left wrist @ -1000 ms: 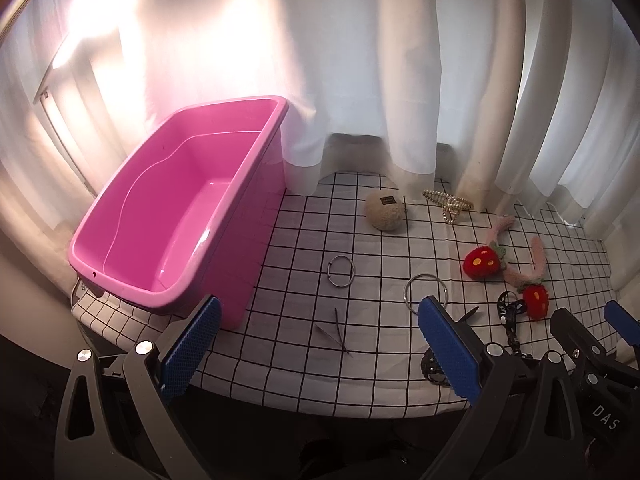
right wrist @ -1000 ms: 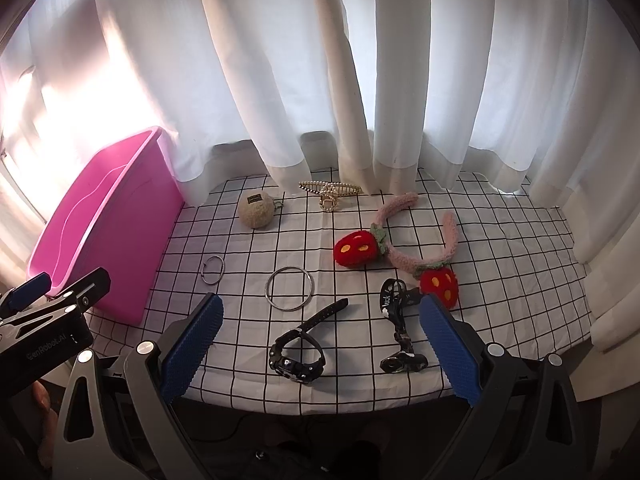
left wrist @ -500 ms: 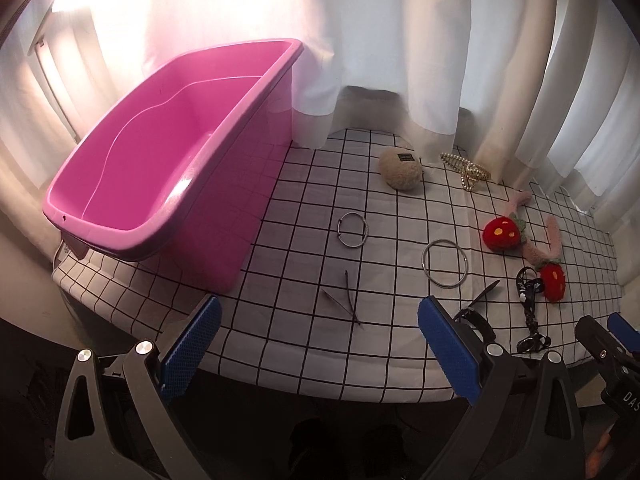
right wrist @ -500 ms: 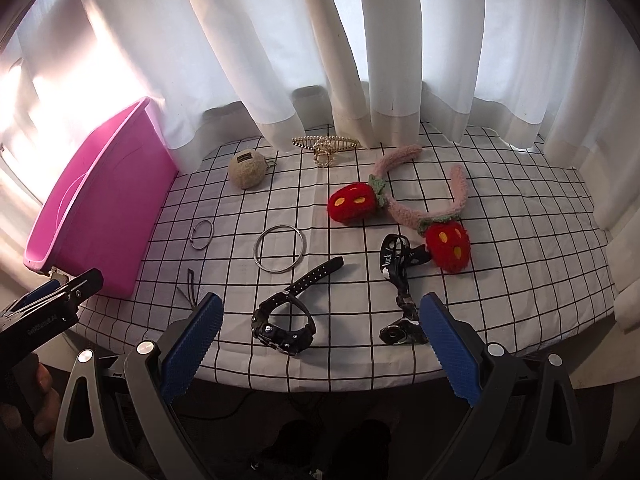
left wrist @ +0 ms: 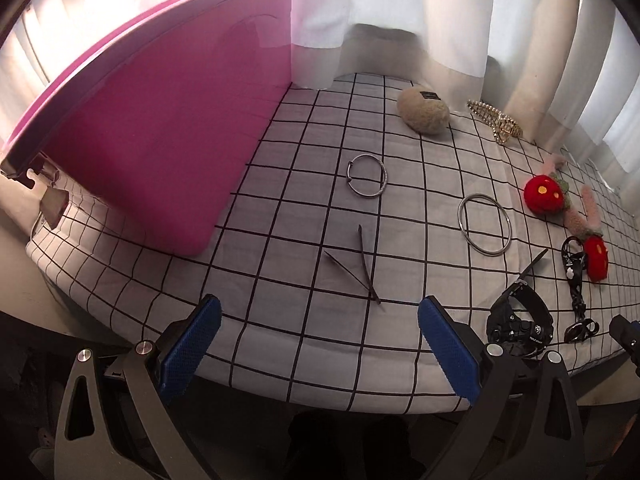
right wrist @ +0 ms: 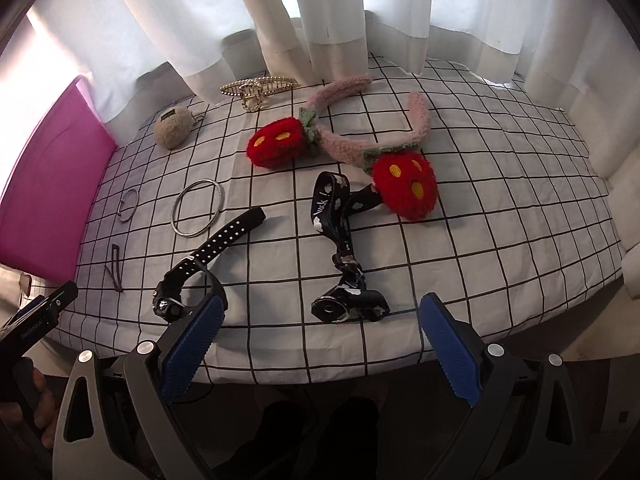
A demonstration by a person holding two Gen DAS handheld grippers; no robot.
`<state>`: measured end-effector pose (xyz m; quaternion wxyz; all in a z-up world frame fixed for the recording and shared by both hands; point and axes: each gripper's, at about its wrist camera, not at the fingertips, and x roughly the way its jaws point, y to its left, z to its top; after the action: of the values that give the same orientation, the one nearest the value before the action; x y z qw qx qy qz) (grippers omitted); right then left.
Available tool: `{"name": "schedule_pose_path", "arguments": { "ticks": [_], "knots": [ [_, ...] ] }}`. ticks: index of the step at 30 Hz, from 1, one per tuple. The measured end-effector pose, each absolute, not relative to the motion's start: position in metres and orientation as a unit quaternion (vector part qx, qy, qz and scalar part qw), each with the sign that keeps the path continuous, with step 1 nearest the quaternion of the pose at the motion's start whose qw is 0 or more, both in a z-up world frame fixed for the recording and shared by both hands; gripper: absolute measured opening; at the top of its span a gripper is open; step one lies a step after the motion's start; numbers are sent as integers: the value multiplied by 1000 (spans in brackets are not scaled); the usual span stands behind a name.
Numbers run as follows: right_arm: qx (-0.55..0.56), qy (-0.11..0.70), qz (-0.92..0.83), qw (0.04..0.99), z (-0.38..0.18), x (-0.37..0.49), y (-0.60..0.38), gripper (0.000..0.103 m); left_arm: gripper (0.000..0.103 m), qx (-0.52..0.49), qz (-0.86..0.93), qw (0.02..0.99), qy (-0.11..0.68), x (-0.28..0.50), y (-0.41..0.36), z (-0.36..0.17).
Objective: Organize jewelry
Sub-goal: 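Lower the left tool to the silver tweezers while the right tool reaches the black lanyard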
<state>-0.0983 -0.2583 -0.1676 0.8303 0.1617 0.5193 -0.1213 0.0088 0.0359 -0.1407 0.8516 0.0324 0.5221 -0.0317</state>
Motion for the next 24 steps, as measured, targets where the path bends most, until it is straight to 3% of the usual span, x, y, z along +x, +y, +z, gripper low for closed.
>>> {"name": "schedule_pose_path", "arguments": {
  "ticks": [14,24],
  "knots": [
    [160,550,-147,806,-235,-65,-295,94,97,33,-23,845,533,37,16,-183],
    [131,561,-154,803,-250,-55,-290,94,97,45,-8,838,543,48,16,-203]
  ]
}}
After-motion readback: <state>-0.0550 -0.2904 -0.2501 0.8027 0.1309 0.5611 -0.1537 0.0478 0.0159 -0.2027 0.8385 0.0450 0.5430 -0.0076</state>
